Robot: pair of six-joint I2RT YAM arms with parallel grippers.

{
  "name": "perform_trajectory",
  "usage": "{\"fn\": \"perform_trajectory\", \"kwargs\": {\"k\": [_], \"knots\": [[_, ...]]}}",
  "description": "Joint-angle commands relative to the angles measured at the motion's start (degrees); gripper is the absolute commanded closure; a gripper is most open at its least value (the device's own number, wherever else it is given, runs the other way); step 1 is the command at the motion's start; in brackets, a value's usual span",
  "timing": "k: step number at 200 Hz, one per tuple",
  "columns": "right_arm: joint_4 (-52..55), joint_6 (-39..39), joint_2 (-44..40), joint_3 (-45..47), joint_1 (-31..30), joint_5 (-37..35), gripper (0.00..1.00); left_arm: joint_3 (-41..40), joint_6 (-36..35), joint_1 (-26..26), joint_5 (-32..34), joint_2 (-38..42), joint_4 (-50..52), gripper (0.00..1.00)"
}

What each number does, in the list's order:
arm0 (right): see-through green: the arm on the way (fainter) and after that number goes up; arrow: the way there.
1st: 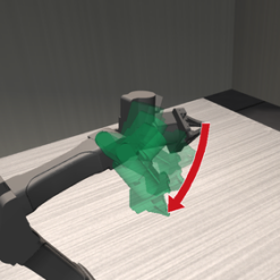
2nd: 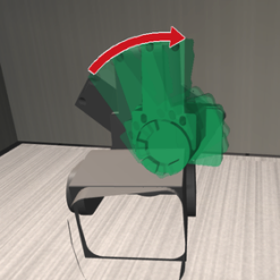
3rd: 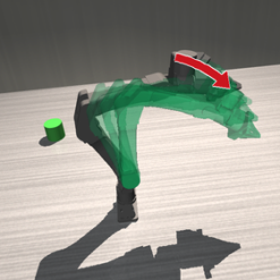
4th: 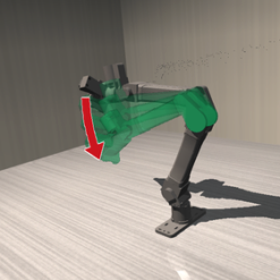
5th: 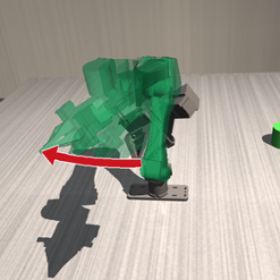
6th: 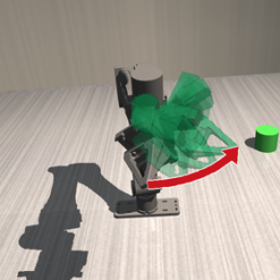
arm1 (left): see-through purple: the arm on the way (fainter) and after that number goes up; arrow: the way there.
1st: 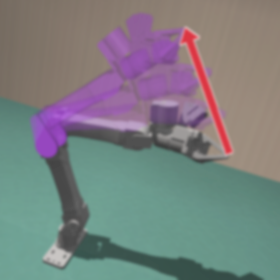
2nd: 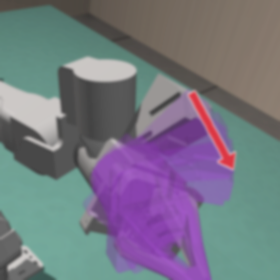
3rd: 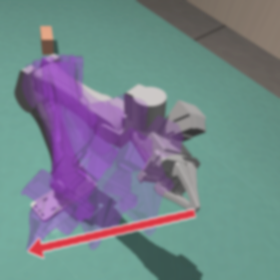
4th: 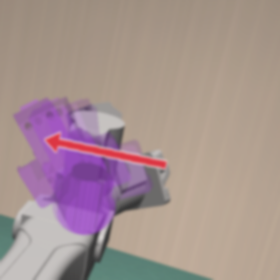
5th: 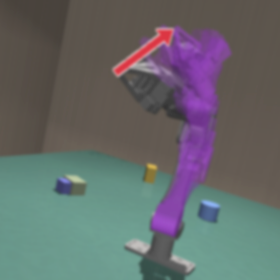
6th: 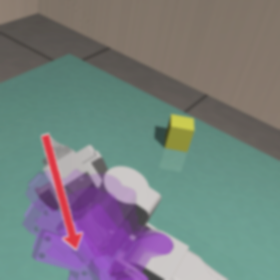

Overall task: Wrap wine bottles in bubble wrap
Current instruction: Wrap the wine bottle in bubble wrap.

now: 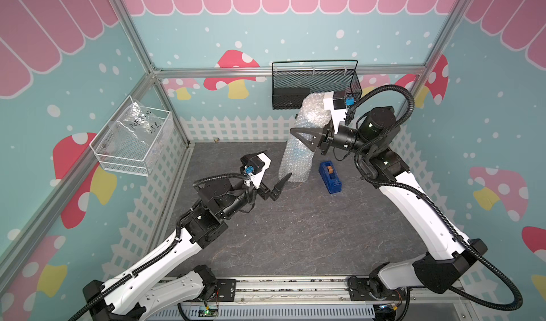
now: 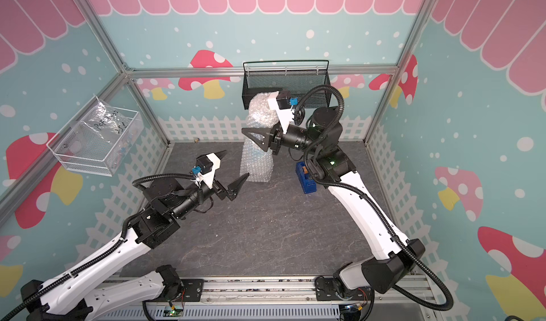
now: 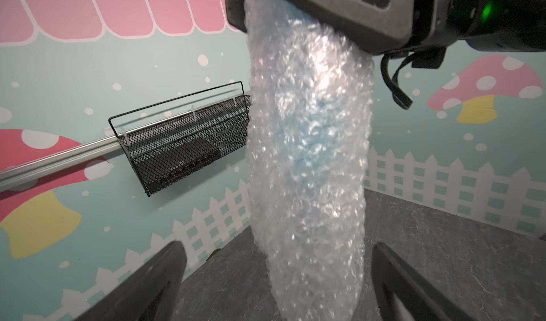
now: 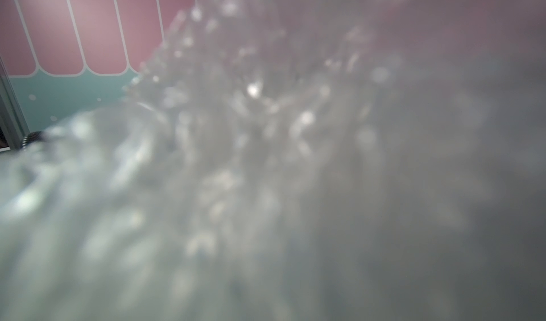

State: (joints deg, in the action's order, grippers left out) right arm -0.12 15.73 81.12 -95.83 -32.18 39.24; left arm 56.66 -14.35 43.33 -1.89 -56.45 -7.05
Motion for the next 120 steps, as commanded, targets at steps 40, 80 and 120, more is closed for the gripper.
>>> {"fn": "perform_trajectory", "kwargs": {"k": [40,80,120], "knots": [[1.29,-4.34,-2.76,-1.03,-2.88,-10.93,1.0,4.25,-0.36,2.32,-1.08,-8.36,-13.98,0.01],[-0.48,-1.27,-3.15,-1.2,-3.19,-12.26,1.0,6.01,-0.32,4.48,-1.0,-14.76,-17.25,0.01],[-4.23,2.91,-4.36,0.0,-4.48,-12.35,1.0,7.41,-6.74,7.96,16.03,-21.48,-22.1,0.01]]}}
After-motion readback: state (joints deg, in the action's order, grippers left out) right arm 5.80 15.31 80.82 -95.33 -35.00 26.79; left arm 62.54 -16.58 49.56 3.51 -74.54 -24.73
